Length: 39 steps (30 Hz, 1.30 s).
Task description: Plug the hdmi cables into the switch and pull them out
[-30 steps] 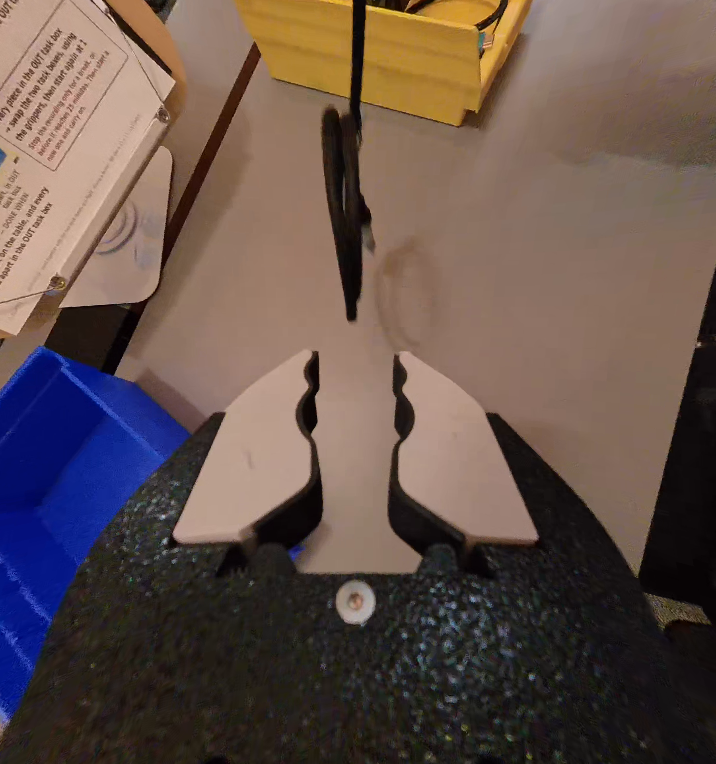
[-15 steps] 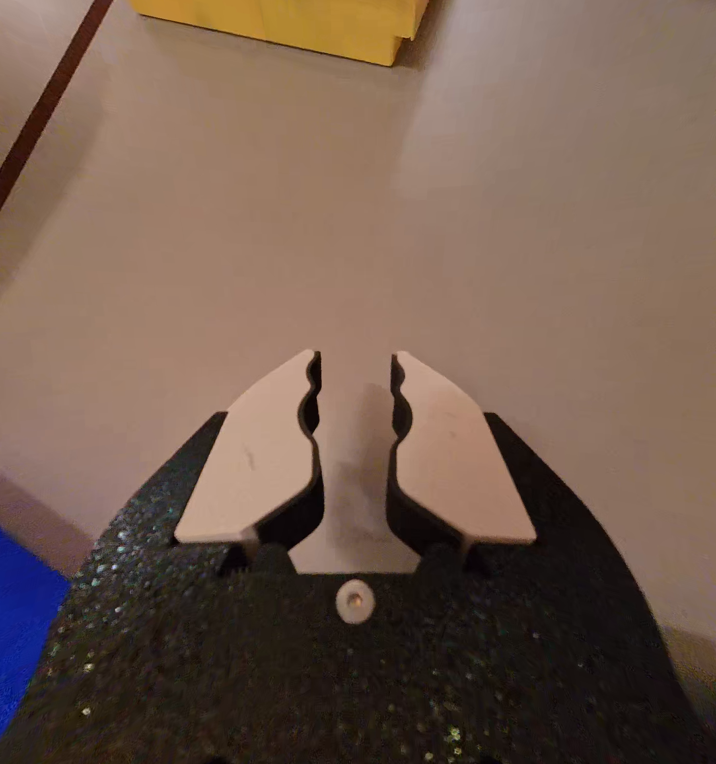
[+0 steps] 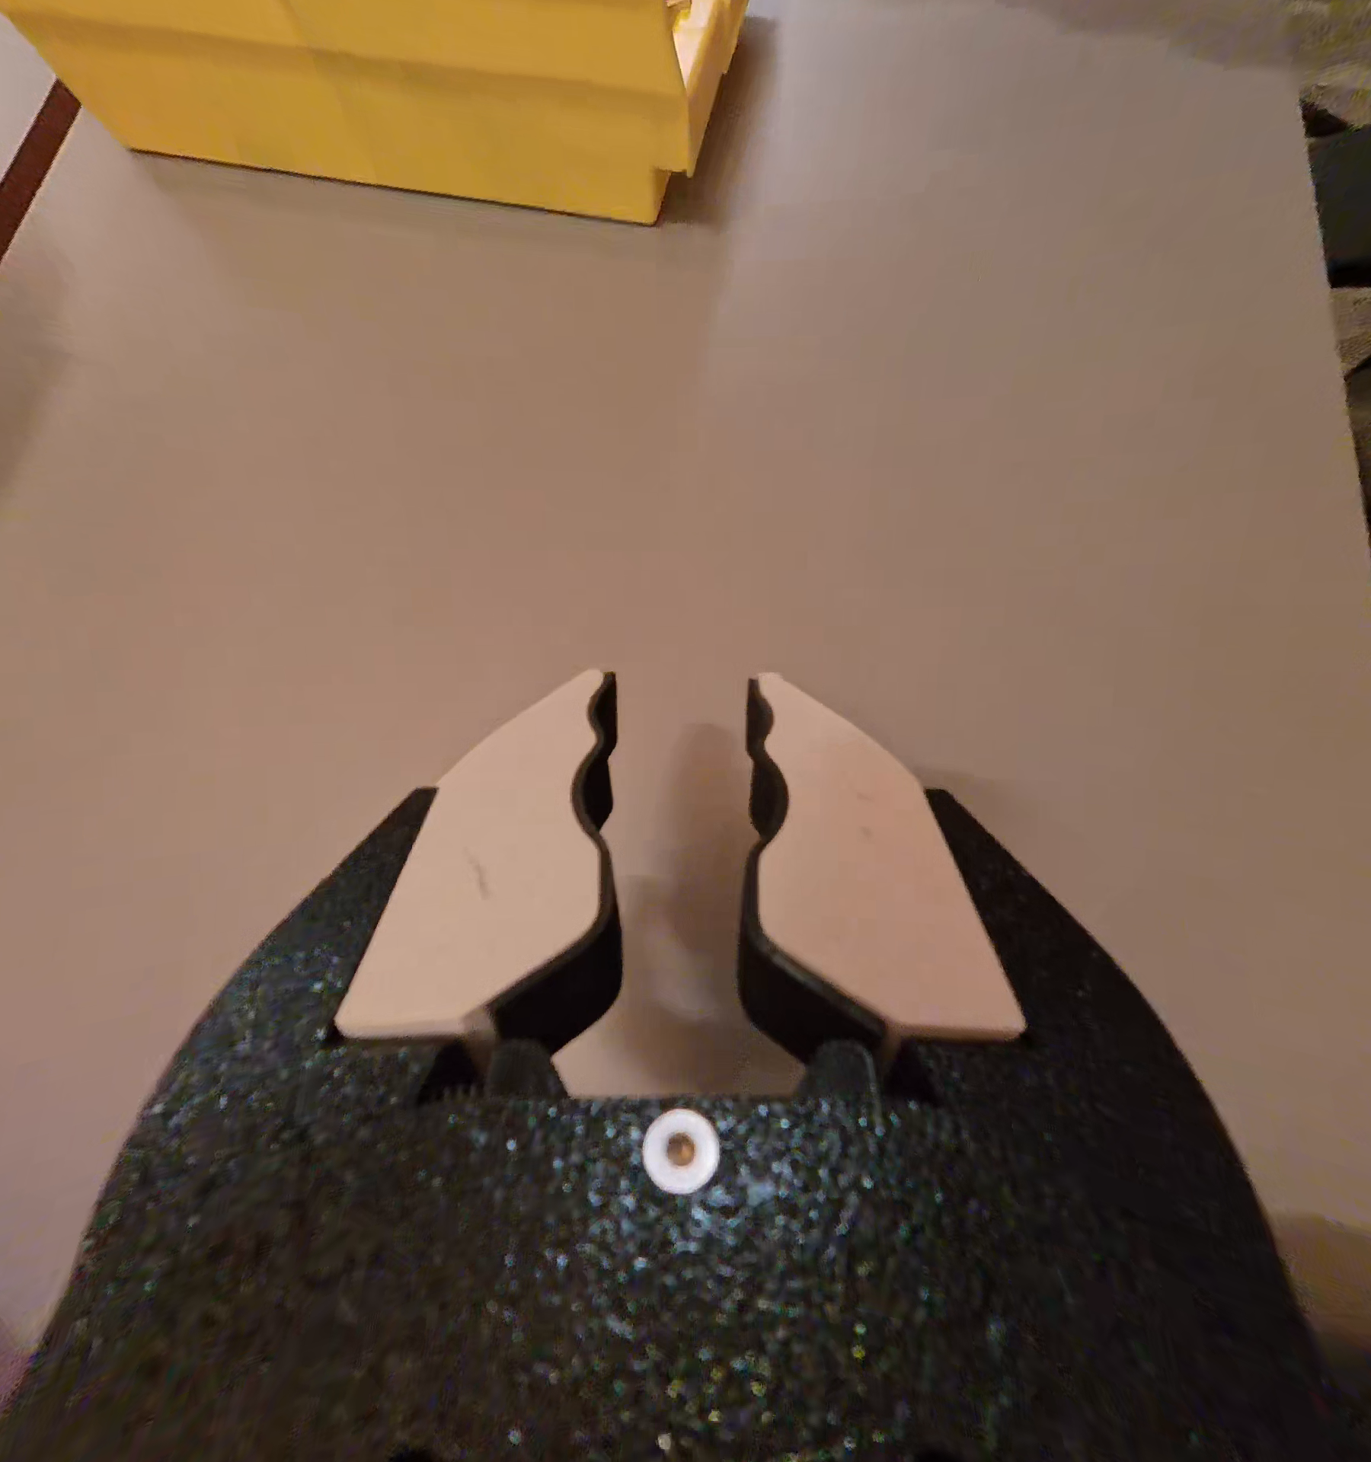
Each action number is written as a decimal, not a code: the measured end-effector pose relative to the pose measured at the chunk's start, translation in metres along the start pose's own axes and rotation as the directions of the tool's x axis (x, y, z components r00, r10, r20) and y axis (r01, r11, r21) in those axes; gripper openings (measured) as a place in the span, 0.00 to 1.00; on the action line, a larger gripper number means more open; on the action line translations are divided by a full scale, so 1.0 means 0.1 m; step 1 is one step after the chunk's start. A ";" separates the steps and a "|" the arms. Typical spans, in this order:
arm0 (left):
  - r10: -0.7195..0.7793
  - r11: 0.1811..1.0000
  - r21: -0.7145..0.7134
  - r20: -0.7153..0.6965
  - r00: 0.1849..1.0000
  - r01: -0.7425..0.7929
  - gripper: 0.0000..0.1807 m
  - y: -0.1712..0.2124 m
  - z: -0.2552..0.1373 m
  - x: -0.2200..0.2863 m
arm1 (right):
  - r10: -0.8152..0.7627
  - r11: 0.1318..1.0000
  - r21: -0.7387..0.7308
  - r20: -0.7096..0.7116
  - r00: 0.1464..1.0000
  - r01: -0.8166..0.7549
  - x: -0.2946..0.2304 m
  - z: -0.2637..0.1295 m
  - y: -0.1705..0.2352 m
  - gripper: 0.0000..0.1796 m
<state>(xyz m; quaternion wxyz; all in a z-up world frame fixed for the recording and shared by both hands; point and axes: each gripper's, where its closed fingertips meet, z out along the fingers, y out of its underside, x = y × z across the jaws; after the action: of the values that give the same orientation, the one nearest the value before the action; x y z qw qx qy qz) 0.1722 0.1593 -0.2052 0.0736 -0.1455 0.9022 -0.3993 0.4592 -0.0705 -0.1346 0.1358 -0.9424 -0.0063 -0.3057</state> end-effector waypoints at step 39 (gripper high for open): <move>-0.325 0.946 0.170 0.492 0.807 0.277 0.38 -1.63 1.96 -0.72 | 0.917 0.393 0.504 -0.280 0.286 -0.769 -0.88 -1.11 1.59 0.51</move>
<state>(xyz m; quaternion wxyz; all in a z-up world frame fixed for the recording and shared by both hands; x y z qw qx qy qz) 0.3227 -0.0582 -0.2141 0.2538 -0.3845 0.7960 -0.3926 0.3390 -0.2463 -0.1399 0.4011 -0.6467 0.4924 -0.4223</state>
